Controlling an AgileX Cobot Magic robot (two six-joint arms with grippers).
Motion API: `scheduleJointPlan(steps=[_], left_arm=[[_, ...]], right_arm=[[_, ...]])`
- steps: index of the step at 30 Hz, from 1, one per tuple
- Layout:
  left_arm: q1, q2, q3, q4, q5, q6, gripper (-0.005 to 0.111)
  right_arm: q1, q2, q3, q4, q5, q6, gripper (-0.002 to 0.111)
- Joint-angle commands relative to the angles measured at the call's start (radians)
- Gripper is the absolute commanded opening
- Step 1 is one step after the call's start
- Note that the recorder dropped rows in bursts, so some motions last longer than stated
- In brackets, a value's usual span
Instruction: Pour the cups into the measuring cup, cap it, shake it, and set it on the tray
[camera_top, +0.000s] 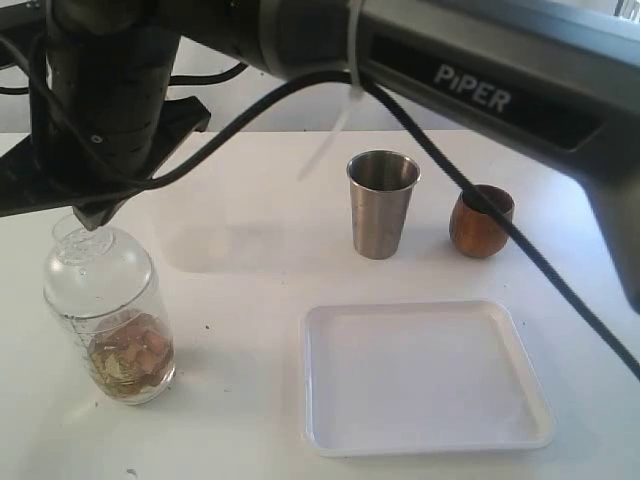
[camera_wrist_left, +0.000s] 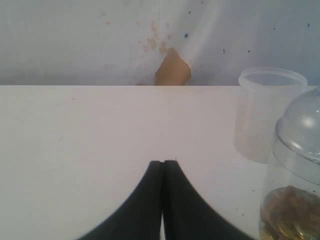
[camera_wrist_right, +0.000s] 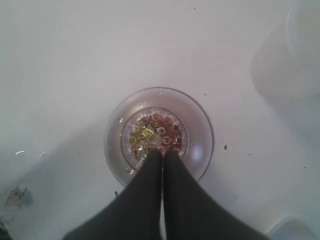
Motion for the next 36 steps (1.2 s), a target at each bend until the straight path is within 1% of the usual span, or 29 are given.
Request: scheduleJointPlan(steps=[1, 13, 21, 36], left_arm=[[-0.001, -0.004, 0.004, 0.001, -0.002, -0.002, 0.000], [-0.001, -0.004, 0.004, 0.001, -0.002, -0.002, 0.000], [-0.001, -0.004, 0.004, 0.001, -0.002, -0.002, 0.000], [-0.001, -0.004, 0.004, 0.001, -0.002, -0.002, 0.000]], right_arm=[[0.001, -0.006, 0.004, -0.008, -0.016, -0.002, 0.000], [0.001, -0.002, 0.008, -0.008, -0.031, 0.000, 0.000], [0.001, -0.002, 0.063, -0.008, -0.061, 0.000, 0.000], [0.001, -0.004, 0.063, 0.000, -0.075, 0.000, 0.000]])
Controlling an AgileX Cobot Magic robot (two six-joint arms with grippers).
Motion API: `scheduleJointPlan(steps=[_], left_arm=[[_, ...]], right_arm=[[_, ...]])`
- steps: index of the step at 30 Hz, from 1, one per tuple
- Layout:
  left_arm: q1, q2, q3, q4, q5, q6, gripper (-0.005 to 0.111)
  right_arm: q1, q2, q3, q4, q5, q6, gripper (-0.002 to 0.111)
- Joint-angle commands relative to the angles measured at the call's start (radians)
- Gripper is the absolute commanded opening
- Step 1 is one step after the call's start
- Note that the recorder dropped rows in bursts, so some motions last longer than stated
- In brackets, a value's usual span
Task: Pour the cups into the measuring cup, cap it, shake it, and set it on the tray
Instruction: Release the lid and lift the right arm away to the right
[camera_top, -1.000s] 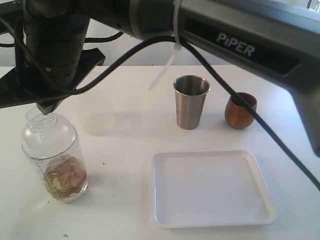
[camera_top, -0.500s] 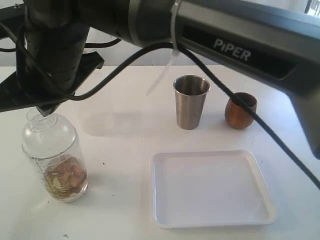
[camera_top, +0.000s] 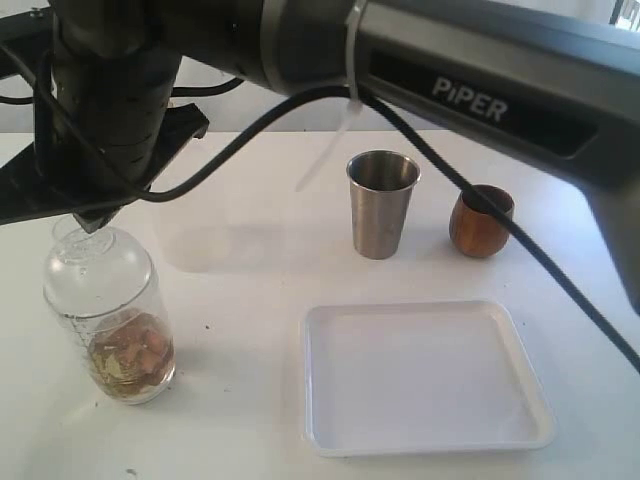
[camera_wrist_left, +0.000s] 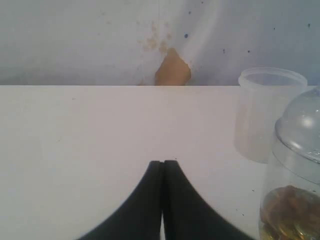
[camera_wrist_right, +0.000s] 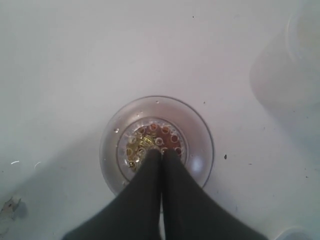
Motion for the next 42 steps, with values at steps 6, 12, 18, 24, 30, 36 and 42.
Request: scheduleJointPlan(steps=[6, 12, 18, 24, 30, 36, 42], left_arm=[[-0.001, -0.004, 0.004, 0.001, -0.002, -0.002, 0.000], [-0.001, -0.004, 0.004, 0.001, -0.002, -0.002, 0.000], [-0.001, -0.004, 0.004, 0.001, -0.002, -0.002, 0.000], [-0.001, -0.004, 0.004, 0.001, -0.002, -0.002, 0.000], [-0.001, -0.004, 0.004, 0.001, -0.002, -0.002, 0.000], [-0.001, -0.004, 0.004, 0.001, -0.002, -0.002, 0.000], [-0.001, -0.004, 0.004, 0.001, -0.002, -0.002, 0.000]], right_arm=[[0.001, -0.019, 0.014, 0.001, -0.053, -0.004, 0.000], [0.001, -0.015, 0.014, 0.003, -0.058, -0.004, 0.000], [0.001, -0.015, 0.014, 0.003, -0.044, -0.004, 0.000], [0.001, -0.014, 0.026, 0.003, -0.053, -0.021, 0.000], [0.026, -0.060, 0.048, -0.006, -0.167, -0.052, 0.000], [0.112, -0.164, 0.168, -0.161, -0.366, -0.039, 0.000], [0.138, -0.353, 0.454, -0.413, -0.667, 0.192, 0.000]])
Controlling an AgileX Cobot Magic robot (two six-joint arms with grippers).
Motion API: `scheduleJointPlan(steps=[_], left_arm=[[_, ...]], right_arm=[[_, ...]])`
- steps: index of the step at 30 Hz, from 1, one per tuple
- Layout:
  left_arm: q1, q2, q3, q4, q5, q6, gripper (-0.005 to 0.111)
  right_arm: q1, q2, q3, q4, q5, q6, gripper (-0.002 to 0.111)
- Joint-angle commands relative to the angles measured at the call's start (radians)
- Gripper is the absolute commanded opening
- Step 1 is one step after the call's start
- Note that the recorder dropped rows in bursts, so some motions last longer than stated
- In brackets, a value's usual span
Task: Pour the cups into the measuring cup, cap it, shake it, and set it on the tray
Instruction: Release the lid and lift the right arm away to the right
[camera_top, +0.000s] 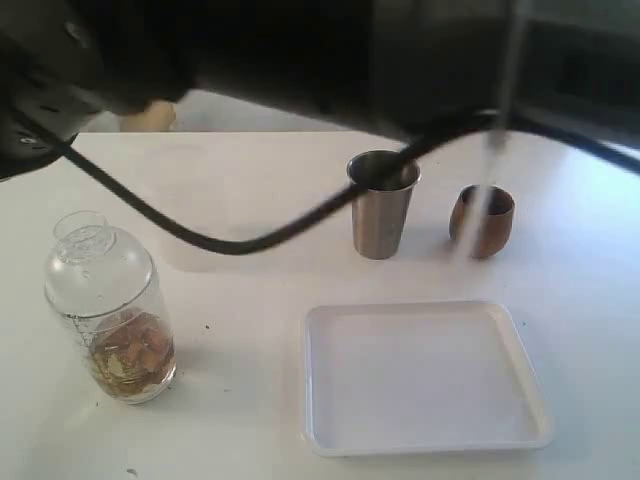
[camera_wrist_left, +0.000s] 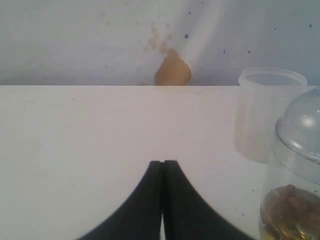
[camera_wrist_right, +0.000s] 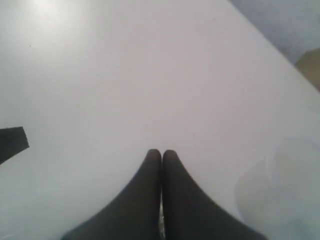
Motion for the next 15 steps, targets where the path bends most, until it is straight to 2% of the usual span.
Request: scheduleJointPlan(steps=[1, 4, 7, 15], left_arm=[[-0.001, -0.004, 0.004, 0.001, -0.002, -0.002, 0.000], [-0.001, -0.004, 0.004, 0.001, -0.002, -0.002, 0.000], [-0.001, -0.004, 0.004, 0.001, -0.002, -0.002, 0.000], [-0.001, -0.004, 0.004, 0.001, -0.002, -0.002, 0.000]], right_arm=[[0.008, -0.151, 0.231, -0.173, -0.238, 0.155, 0.000], [0.006, -0.265, 0.429, -0.254, -0.439, 0.232, 0.000], [-0.026, -0.382, 0.599, -0.314, -0.541, 0.295, 0.000], [-0.104, -0.702, 0.826, -0.331, -0.437, 0.314, 0.000]])
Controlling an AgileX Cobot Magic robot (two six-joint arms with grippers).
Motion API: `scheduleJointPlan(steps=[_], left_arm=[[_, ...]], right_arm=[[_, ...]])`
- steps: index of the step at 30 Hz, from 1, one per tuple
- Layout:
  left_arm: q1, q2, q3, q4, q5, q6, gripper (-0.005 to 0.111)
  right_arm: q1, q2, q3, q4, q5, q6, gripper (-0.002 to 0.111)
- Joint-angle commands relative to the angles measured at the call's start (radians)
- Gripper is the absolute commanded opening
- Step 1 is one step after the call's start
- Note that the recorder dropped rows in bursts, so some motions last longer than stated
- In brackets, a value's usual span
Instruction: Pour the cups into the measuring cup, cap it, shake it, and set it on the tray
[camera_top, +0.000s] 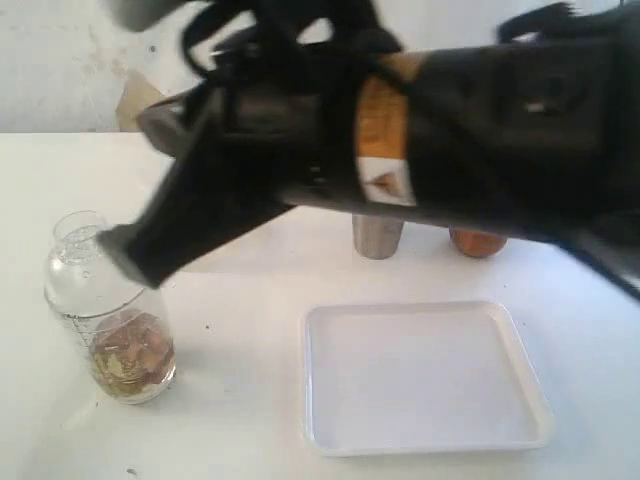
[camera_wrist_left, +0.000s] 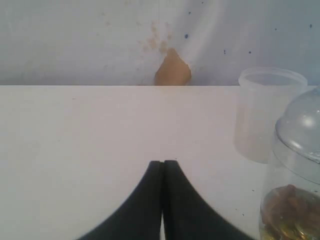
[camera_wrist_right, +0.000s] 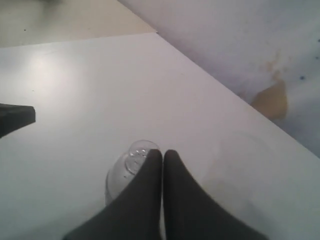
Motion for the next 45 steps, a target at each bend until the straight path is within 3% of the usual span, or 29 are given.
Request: scheduleJointPlan(steps=[1, 9, 26, 32, 36, 41, 45], left_arm=[[-0.001, -0.004, 0.004, 0.001, -0.002, -0.002, 0.000], [-0.001, -0.004, 0.004, 0.001, -0.002, -0.002, 0.000], [-0.001, -0.004, 0.004, 0.001, -0.002, -0.002, 0.000], [-0.001, -0.004, 0.004, 0.001, -0.002, -0.002, 0.000], [-0.001, -0.004, 0.004, 0.001, -0.002, -0.002, 0.000], [-0.001, -0.004, 0.004, 0.001, -0.002, -0.002, 0.000], [-0.001, -0.004, 0.004, 0.001, -0.002, -0.002, 0.000]], right_arm=[[-0.023, -0.178, 0.095, -0.018, 0.062, 0.007, 0.000], [-0.023, -0.416, 0.120, -0.011, 0.288, 0.010, 0.000], [-0.023, -0.637, 0.127, -0.009, 0.283, 0.010, 0.000], [-0.030, -0.742, 0.200, 0.185, 0.276, 0.010, 0.000], [-0.031, -0.867, 0.299, 0.147, 0.215, -0.053, 0.000], [-0.106, -1.050, 0.431, 0.208, 0.038, -0.194, 0.000], [-0.233, -1.179, 0.518, 0.342, -0.018, -0.360, 0.000]])
